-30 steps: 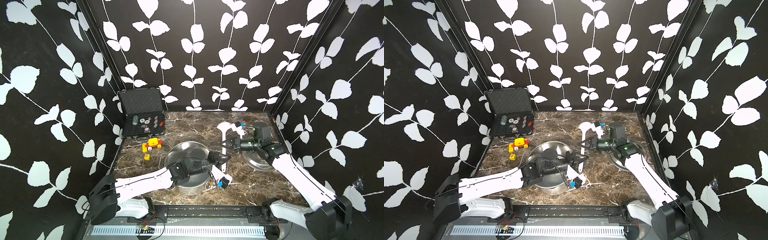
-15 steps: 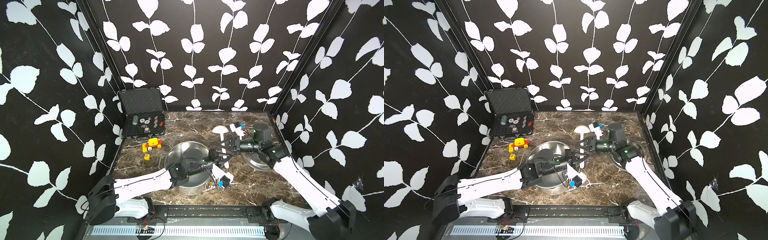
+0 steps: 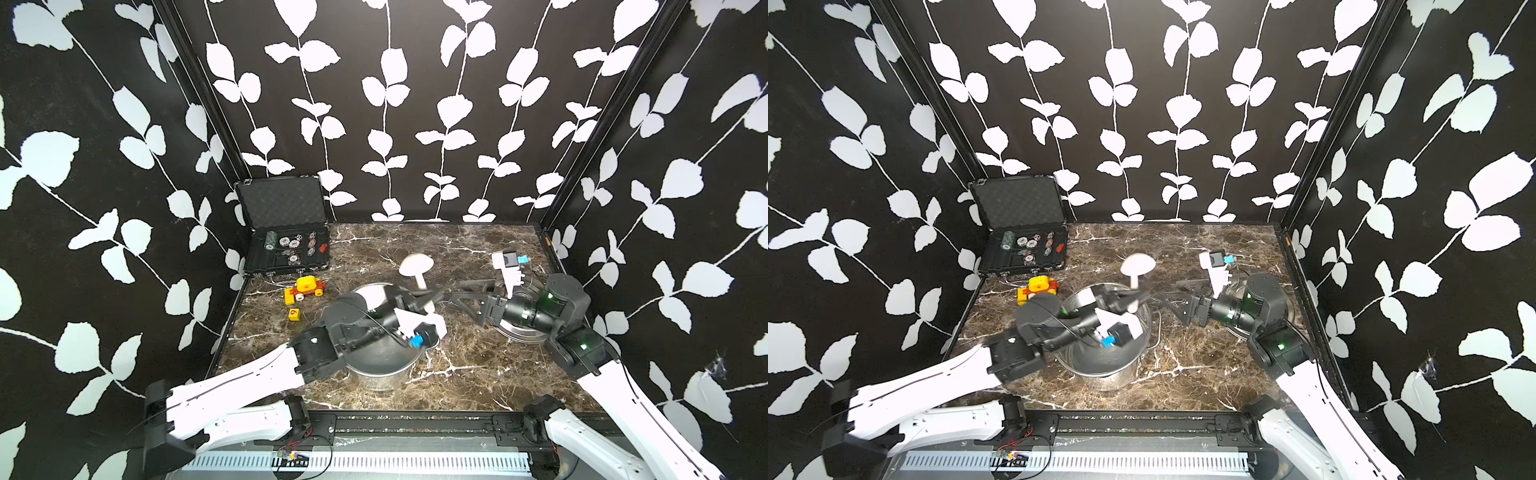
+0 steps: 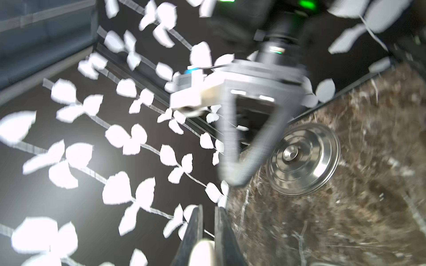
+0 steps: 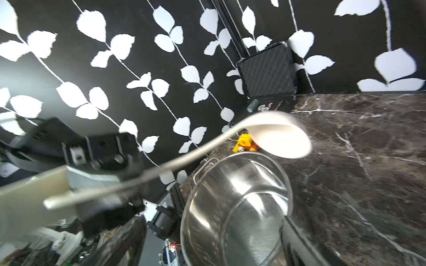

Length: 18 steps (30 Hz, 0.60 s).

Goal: Stir the soup with a spoon
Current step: Pick up the spoon from the center of the board, then stir the soup in the pan with a stick.

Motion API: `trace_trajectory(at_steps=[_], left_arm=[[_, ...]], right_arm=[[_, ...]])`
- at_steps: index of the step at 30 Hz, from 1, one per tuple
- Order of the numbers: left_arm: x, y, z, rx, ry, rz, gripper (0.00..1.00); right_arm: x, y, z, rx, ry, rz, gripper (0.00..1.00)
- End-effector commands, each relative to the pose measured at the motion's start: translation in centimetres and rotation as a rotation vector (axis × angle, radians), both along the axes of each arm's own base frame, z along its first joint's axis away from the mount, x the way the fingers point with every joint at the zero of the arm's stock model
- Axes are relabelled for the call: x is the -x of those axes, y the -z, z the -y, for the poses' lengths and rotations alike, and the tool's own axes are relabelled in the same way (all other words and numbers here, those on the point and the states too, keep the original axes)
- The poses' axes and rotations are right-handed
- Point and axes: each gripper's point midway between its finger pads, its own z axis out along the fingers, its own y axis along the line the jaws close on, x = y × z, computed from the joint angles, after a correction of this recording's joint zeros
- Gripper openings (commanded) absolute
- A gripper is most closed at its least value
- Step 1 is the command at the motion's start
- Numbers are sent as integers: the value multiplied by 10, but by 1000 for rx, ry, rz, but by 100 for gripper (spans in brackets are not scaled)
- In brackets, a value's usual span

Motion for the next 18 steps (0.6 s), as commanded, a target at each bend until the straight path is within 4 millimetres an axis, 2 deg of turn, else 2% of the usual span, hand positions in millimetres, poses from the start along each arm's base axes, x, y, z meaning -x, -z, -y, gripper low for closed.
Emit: trace_trajectory(at_steps=[1, 9, 11, 12, 18], left_arm=[[2, -32, -45, 115, -63, -249, 0], [9, -13, -91, 109, -158, -534, 0], [9, 0, -96, 91, -185, -585, 0], [7, 13, -97, 74, -210, -611, 0], [-12, 59, -100, 102, -297, -670, 0]], right_arm=[[-21, 25, 10, 112, 113, 27, 91], [-63, 73, 36, 286, 354, 5, 92], [-72, 88, 43, 332, 406, -34, 92], [-77, 94, 44, 350, 418, -47, 92], [-90, 111, 38, 366, 417, -79, 92]])
